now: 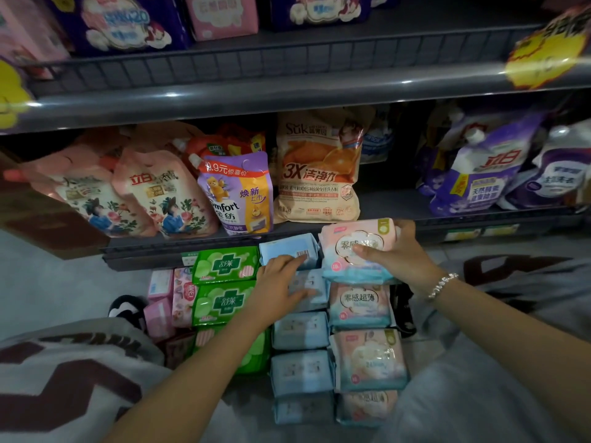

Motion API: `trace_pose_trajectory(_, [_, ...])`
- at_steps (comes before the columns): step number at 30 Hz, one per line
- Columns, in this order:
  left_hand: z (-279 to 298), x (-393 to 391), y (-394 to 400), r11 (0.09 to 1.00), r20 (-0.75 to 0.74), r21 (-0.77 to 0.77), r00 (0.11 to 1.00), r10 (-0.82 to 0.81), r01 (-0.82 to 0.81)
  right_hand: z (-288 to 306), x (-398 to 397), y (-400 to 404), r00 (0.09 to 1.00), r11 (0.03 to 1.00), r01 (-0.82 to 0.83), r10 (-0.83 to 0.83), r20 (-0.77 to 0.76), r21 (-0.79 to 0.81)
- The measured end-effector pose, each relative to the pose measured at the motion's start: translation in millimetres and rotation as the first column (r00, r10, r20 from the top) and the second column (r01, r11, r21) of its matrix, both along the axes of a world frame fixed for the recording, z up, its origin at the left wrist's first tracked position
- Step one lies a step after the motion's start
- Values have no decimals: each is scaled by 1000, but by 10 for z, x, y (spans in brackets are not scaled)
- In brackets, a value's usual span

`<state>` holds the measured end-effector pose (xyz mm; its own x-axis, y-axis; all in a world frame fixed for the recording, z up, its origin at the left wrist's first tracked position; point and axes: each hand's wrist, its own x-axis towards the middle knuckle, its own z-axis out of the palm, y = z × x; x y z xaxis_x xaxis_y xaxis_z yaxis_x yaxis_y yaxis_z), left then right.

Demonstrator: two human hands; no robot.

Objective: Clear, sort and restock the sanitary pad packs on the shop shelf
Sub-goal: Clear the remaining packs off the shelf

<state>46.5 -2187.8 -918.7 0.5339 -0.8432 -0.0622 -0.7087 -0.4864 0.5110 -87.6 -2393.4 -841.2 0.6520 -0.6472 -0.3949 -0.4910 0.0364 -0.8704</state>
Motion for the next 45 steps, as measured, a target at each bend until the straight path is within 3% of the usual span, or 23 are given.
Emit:
trace_pose_trajectory(3, [175, -154, -128, 983, -259, -113, 960, 109, -142, -51, -176, 8, 998, 997, -18, 22, -60, 69])
trace_pose_trajectory(6, [358, -367, -264, 979, -556, -7, 815, 166, -205, -230, -386, 7, 995, 964, -9, 36, -95, 266])
trace_pose_trajectory(11, [253, -597, -415, 978, -618, 95, 759, 204, -186, -483, -525, -32, 987, 909, 37, 31, -157, 414])
trace_pose_trajectory(14, [169, -655, -450, 959, -588, 126, 759, 280, -255, -488, -481, 6, 980, 925, -47, 116, -164, 376])
trace_pose_trajectory(18, [82, -687, -445, 942, -492, 177, 803, 337, -287, -674, -435, -26, 953, 980, -80, 129, -276, 183])
trace_pose_trajectory(22, [86, -698, -450, 946, -423, 128, 846, 324, -298, -773, -388, -75, 935, 989, -86, 120, -335, 117])
trace_pose_trajectory(28, [141, -657, -444, 947, -318, 86, 892, 321, -310, -708, -419, -62, 943, 997, -79, 74, -323, -2])
trace_pose_trajectory(31, [278, -624, -441, 950, -215, 64, 926, 311, -304, -543, -381, -21, 951, 967, -160, 96, -294, -199])
trace_pose_trajectory(34, [476, -552, -452, 963, -93, -73, 963, 253, -260, -314, -316, 57, 960, 841, -257, 167, -224, -475])
trace_pose_trajectory(37, [773, -392, -469, 970, 189, -201, 966, 177, -138, -14, -201, 105, 959, 479, -254, 238, -155, -840])
trace_pose_trajectory(39, [1001, -249, -492, 969, 331, -237, 931, 153, -74, 211, -86, 82, 951, 266, -202, 284, -123, -942])
trace_pose_trajectory(41, [1275, -98, -548, 966, 373, -254, 916, 149, -54, 459, 71, 9, 942, 167, -164, 320, -104, -972])
trace_pose_trajectory(45, [1883, 246, -735, 941, 410, -329, 885, 221, -83, 1019, 430, -242, 947, 79, -62, 319, -33, -995])
